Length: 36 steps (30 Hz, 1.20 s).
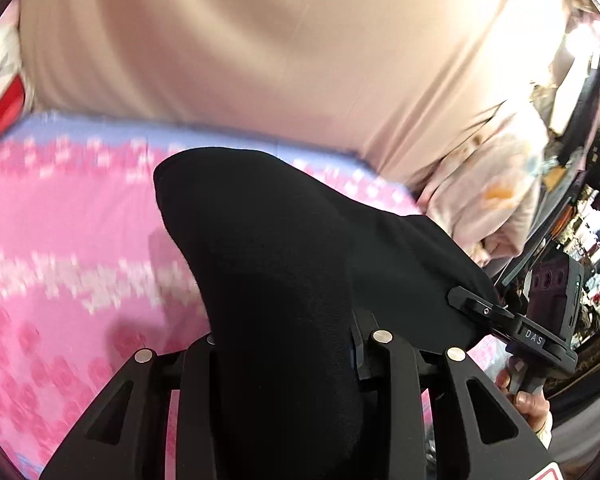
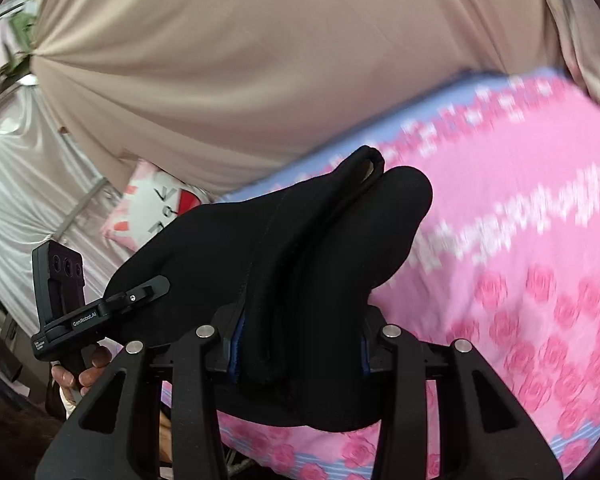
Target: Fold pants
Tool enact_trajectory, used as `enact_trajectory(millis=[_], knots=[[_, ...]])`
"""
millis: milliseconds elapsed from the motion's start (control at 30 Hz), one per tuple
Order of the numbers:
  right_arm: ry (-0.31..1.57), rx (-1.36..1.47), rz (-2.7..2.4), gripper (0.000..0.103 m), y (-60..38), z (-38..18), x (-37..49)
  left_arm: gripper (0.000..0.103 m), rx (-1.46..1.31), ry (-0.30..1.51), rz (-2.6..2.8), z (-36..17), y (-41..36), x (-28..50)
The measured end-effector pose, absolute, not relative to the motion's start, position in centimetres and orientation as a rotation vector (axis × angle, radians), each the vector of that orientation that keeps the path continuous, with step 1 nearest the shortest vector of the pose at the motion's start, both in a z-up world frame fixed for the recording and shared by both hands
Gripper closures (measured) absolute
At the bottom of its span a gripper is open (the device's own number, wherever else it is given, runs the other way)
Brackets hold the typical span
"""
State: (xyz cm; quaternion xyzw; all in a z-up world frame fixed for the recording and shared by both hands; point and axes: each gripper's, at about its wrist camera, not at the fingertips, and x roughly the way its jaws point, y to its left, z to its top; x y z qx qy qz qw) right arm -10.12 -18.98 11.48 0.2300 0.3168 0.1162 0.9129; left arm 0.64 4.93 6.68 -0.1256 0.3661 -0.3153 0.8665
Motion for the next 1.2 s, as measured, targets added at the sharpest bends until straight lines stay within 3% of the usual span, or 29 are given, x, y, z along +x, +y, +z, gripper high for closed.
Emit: enact_trajectory(millis=[300,567,700,900,1100,1200], knots=[[0.434,0.303,0.273,0.064,-18.3,21.0,-2.9,0.074,-0.183,0.475,-0.641,16.3,4.3,5.5],[0.353,0.266,0.262,0.064,-19.6,22.4,7.6,0.074,-0.147,0.364,-0.576,18.0,2.8,14.6],[0.393,0.292,0.245,0.064,-21.2,18.5,13.2,0.073,-0.166,0.404,-0.564,15.0,1.8,20.0],[0.554,0.372,0.214,0.064,-23.8,8.4,20.2,0.073,-0.2,0.596,-0.555,4.9,0.0,28.8],[0.737,0.435,0.171,0.064,-24.9,-0.9,23.1,0.073,-0.197,0.791,-0.52,-4.7,-1.2,32.4],[0.758,0.459,0.172,0.063,-25.4,-2.5,22.7,0.071,-0.179,0.796,-0.521,-7.1,-0.9,31.6]])
